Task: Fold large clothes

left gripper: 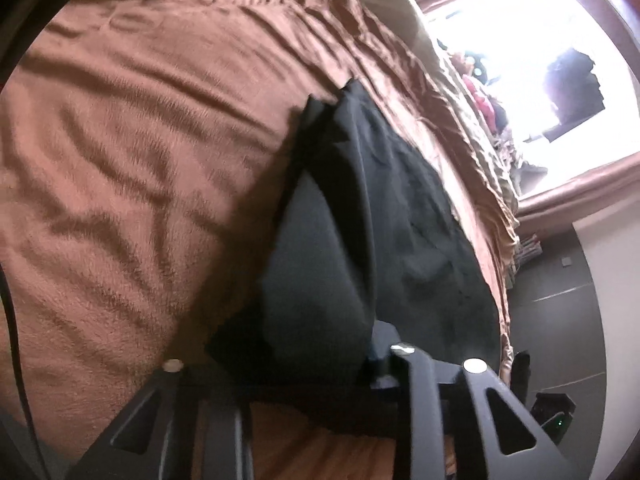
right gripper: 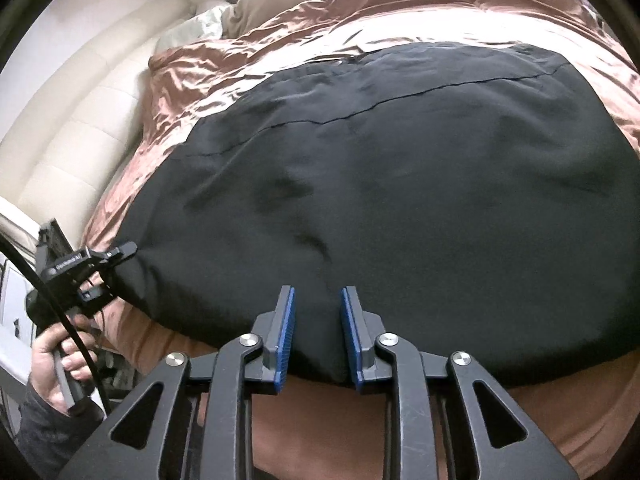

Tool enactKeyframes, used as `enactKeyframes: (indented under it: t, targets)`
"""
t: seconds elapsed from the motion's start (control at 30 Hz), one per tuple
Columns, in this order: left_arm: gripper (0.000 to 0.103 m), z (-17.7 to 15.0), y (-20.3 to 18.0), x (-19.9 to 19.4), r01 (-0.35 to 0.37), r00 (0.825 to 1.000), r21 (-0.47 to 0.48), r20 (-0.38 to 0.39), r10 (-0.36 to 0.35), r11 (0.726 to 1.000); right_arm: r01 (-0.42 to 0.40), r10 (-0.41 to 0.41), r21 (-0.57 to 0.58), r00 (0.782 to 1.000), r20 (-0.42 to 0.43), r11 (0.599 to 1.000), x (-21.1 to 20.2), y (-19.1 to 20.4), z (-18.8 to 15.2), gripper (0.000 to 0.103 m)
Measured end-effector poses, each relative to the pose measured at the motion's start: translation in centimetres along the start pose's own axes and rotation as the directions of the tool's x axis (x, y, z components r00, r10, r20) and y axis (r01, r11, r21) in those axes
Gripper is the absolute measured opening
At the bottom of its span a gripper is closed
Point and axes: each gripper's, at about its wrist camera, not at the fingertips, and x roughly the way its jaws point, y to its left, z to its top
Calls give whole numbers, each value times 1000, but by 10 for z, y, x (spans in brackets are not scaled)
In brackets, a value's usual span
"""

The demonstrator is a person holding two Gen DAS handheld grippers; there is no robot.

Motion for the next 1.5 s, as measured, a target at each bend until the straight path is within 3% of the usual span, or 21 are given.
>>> enactKeyframes:
  t: [0.2, 0.4, 0.7, 0.83, 0.93, 1.03, 1.07, 1.37, 1.5]
  targets:
    - [16, 4, -34, -24, 63, 997, 76, 48, -66, 995, -6, 6, 16, 1000, 10, 1000, -2, 0, 0, 32]
    - [14, 5, -88, -41, 162, 982, 181, 62, -176, 970, 19, -19, 11, 1000, -23, 1000, 18, -5, 0, 32]
    - [12, -4, -181, -42, 278, 955, 336, 7, -298, 900, -41, 42, 61, 999, -8, 997, 15, -15, 3, 32]
    - [12, -11, -222, -36, 301, 947, 407, -26, -319, 862, -91, 85, 56, 992, 89, 994, -19, -25, 0, 32]
    - [12, -16, -247, -26, 326, 941, 426, -59, -333, 844, -92, 86, 46, 989, 120, 995, -41, -34, -1, 33]
    - [12, -27, -275, -15, 354, 932, 452, -97, -349, 819, -99, 87, 57, 980, 177, 993, -70, -52, -6, 74]
    - [12, -30, -281, -12, 360, 930, 459, -106, -352, 812, -107, 94, 60, 977, 193, 992, -78, -57, -9, 76]
    - [11, -70, -349, 67, 390, 920, 482, -232, -316, 784, -102, 46, 197, 961, 274, 975, -142, -127, -46, 76]
    - [11, -99, -367, 130, 366, 918, 473, -322, -229, 802, -84, 4, 258, 956, 294, 963, -162, -157, -66, 76]
